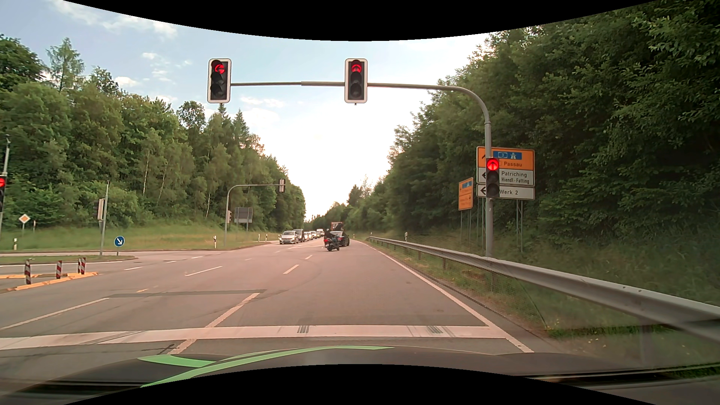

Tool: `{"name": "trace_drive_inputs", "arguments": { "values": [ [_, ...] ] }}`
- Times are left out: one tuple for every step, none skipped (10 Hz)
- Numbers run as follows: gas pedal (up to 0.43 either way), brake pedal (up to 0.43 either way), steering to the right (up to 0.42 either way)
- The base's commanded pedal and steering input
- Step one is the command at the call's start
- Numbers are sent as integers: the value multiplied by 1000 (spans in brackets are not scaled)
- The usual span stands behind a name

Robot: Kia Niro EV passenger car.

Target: Follow the waypoints while adhering to traffic rules and regulations

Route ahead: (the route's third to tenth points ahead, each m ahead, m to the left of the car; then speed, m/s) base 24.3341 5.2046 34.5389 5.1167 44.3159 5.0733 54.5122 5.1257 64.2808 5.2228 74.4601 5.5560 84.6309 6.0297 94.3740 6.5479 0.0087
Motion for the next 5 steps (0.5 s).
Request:
{"name": "trace_drive_inputs", "arguments": {
  "values": [
    [0, 171, 5],
    [0, 159, 5],
    [0, 159, 5],
    [0, 146, 5],
    [0, 98, 5]
  ]
}}
